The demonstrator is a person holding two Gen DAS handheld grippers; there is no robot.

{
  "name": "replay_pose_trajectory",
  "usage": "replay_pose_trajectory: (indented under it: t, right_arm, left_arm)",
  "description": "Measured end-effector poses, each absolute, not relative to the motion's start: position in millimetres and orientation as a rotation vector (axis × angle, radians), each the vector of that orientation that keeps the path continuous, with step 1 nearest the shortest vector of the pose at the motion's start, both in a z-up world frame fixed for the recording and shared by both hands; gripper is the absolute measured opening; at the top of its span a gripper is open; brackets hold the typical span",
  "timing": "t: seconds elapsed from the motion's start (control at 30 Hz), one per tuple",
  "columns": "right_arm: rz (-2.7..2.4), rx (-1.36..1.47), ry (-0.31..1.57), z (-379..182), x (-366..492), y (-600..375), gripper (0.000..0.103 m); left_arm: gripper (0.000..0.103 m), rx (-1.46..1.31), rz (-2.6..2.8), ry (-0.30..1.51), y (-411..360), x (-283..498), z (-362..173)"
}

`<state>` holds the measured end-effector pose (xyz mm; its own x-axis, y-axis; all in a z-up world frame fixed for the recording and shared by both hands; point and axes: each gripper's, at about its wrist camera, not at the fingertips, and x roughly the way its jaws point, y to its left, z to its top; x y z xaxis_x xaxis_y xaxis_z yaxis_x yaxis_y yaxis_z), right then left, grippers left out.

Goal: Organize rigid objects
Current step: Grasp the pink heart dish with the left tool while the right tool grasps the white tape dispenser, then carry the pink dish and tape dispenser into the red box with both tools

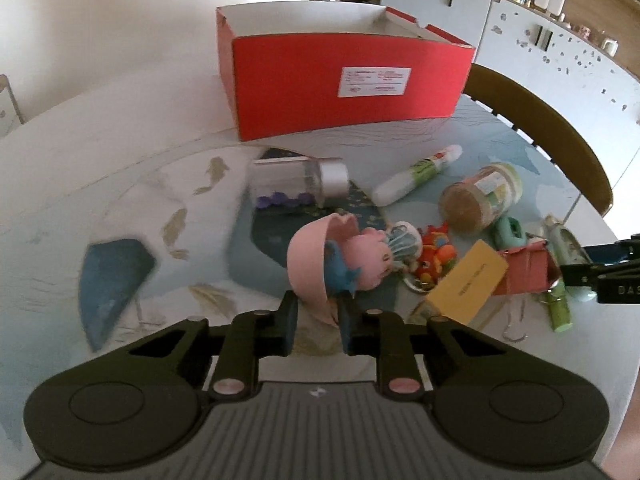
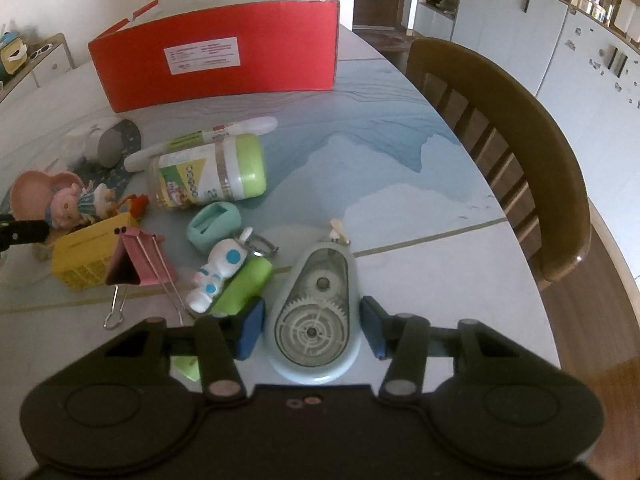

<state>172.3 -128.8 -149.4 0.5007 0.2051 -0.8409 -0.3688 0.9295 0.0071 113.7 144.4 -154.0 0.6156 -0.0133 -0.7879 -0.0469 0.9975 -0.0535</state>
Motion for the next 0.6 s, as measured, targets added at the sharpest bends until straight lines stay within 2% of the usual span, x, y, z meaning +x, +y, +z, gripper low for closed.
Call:
replay_pose_trajectory:
  t: [0.1,0.3,0.6]
  right_arm:
    - [0.344,-0.171,0.983,-146.4,170.9,-128.9,0.051]
    - [0.326,-0.171,0.946,-136.0,165.3,-129.3,0.051]
    - [0.310,-0.158,0.906,-116.3,156.2,-127.5,0.051]
  left_arm:
    - [0.009,-0.032,0.062,0.893,151.4,111.5,-150.0]
    - [0.004,0.018,0.116,0.844,164.9,109.1,-142.8]
    - [0.004,-0.007,0.128,0.788,181.3,104.8,-126.5]
